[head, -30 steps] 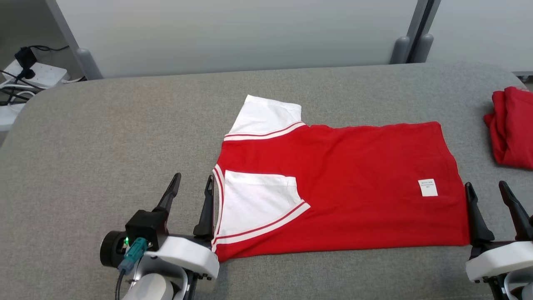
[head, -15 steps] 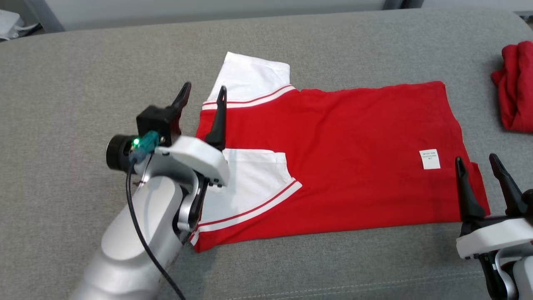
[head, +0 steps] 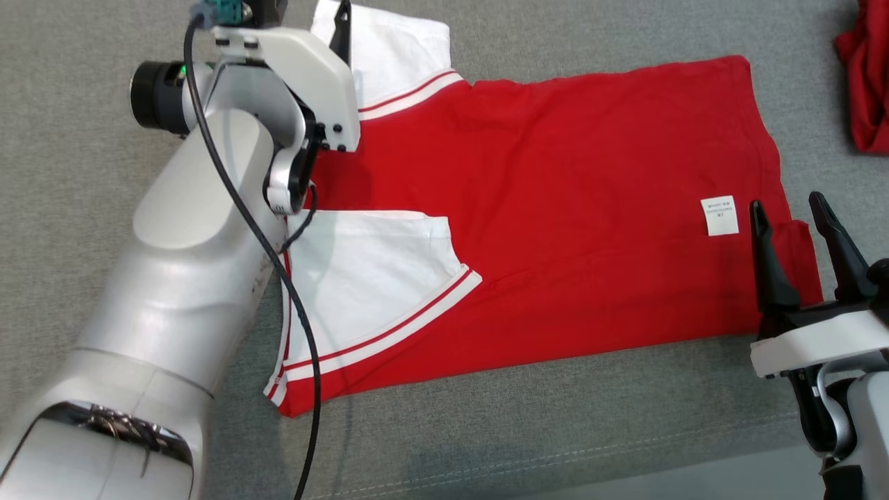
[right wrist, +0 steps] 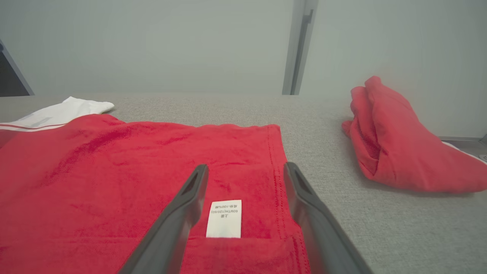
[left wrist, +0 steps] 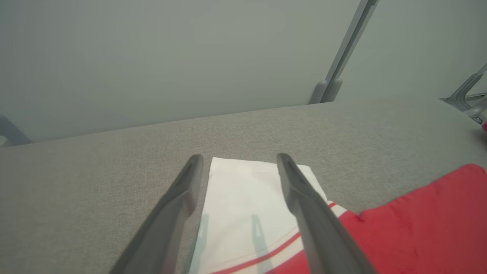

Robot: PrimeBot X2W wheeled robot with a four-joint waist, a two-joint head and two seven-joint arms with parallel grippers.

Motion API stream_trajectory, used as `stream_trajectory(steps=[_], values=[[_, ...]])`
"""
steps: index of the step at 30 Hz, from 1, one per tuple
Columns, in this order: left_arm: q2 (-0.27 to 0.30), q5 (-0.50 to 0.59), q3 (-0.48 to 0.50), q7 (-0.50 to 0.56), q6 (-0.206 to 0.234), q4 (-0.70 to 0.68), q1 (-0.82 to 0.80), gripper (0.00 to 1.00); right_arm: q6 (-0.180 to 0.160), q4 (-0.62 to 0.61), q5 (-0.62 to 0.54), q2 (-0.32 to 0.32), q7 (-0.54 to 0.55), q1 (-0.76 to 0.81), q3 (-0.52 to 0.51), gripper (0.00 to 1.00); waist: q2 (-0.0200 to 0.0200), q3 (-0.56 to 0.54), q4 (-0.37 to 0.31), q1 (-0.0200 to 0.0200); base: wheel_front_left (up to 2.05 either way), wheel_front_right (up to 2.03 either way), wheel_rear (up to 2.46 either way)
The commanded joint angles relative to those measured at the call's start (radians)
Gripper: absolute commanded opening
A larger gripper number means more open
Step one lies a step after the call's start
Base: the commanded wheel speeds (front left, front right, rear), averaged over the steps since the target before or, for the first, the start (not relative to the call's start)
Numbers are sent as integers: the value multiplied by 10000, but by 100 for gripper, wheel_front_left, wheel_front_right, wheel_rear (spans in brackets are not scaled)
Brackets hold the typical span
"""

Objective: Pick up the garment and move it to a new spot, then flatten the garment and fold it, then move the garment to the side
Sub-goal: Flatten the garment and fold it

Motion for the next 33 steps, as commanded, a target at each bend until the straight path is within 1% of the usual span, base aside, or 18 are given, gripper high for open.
stream_trajectory(steps=[1,6,10,14,20,26,27,28,29,30,32,33], values=[[188,-68,211,205,-111,161,-703,100,-32,-335,-99,-191,-133,-155,240,100,0,481,-221,0,0,0,0],[95,-57,129,431,-306,1520,-1793,100,-32,-389,-93,-217,-133,-484,404,100,0,982,-453,0,0,0,0],[74,-52,60,363,-602,2378,-2400,100,-32,-413,-71,-201,-133,-703,556,100,0,1240,-686,0,0,0,0],[177,7,-2,204,-790,3056,-2892,100,-32,-429,-33,-191,-133,-787,670,100,0,1443,-927,0,0,0,0],[364,226,-224,187,-815,3902,-3544,100,-32,-467,18,-101,-133,-818,731,100,0,1748,-1235,0,0,0,0],[465,266,-349,316,-903,4331,-3830,100,-32,-478,18,6,-134,-830,752,100,0,1917,-1392,0,0,0,0],[475,265,-364,321,-914,4370,-3855,94,-32,-478,15,19,-134,-839,755,100,0,1939,-1405,0,0,0,0],[494,276,-389,321,-924,4407,-3875,79,-32,-475,10,33,-134,-852,756,100,0,1955,-1416,0,0,0,0],[512,287,-411,305,-924,4437,-3896,61,-32,-475,7,46,-134,-863,755,100,0,1972,-1426,0,0,0,0],[512,287,-411,305,-924,4437,-3896,61,-32,-475,7,46,-134,-863,755,100,0,1972,-1426,0,0,0,0],[539,306,-455,272,-926,4490,-3923,44,-32,-472,7,68,-134,-876,755,100,0,1993,-1440,0,0,0,0],[562,312,-473,250,-935,4511,-3945,40,-32,-471,10,73,-134,-887,757,100,0,2008,-1445,0,0,0,0]])
